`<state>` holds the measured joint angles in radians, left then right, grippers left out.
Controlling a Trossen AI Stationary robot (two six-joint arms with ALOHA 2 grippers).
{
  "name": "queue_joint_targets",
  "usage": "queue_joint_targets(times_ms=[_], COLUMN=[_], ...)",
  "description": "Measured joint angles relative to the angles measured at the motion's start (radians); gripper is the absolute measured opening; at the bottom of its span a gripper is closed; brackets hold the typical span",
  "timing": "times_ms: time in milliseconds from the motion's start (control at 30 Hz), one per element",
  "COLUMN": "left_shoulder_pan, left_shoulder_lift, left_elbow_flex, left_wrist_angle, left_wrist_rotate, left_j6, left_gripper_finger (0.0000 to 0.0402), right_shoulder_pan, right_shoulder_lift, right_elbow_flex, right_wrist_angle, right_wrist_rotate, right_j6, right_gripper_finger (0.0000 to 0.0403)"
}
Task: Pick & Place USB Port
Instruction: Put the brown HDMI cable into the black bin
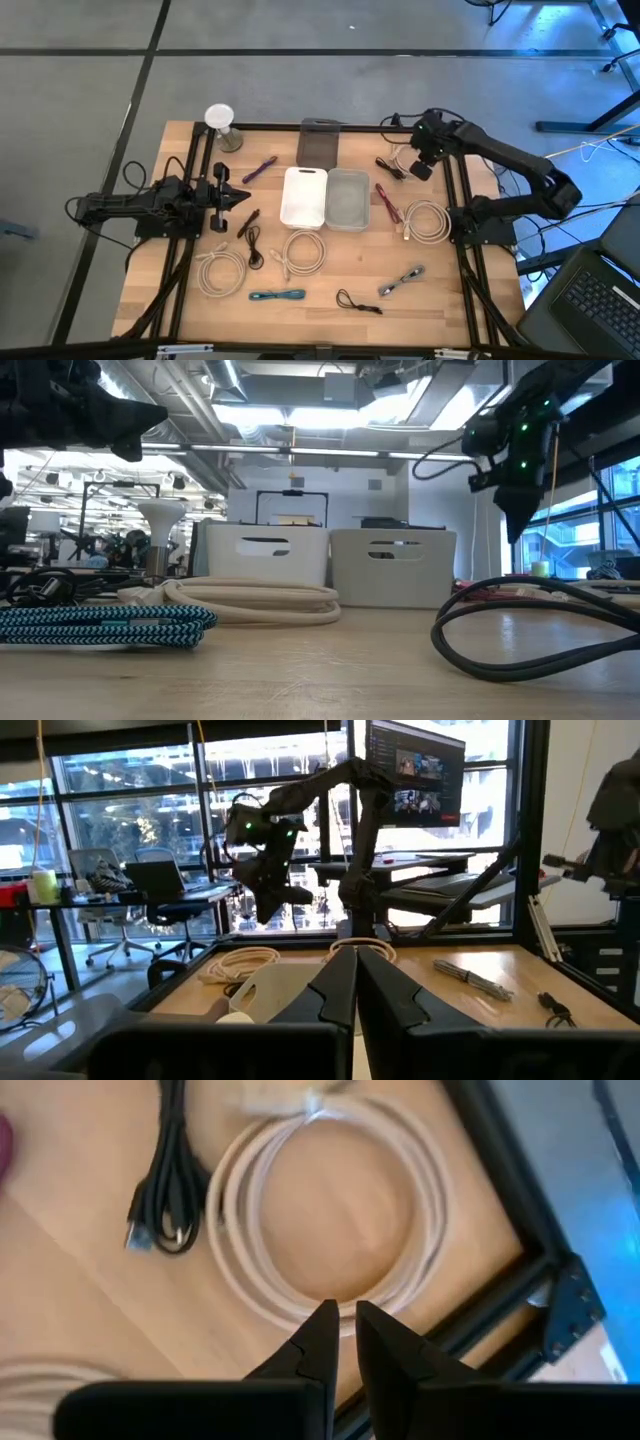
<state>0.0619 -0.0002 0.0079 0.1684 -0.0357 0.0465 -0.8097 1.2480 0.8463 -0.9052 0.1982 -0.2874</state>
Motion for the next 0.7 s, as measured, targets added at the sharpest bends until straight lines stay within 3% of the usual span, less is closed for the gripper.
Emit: queue_joint_targets(times_ms=[400, 700], left_shoulder_pan=[0.000, 0.000], left_shoulder_lift=[0.000, 0.000], left_elbow_flex=[0.000, 0.000], left_wrist_angle=[-0.009, -0.015], left_wrist_rotate=[0.000, 0.000], left_j6=[-0.007, -0.009], left_gripper_finger=[0.0007, 0.0004], right_shoulder_pan=[0.000, 0.000], right_shoulder_lift=[0.151, 0.202], right_elbow_flex=[-0.001, -0.001], right_wrist_angle=[0.000, 0.039], right_wrist_rotate=[-0.012, -0.087], right_j6=[-0.060, -0.038], right_gripper_finger=[0.0197, 0.0191])
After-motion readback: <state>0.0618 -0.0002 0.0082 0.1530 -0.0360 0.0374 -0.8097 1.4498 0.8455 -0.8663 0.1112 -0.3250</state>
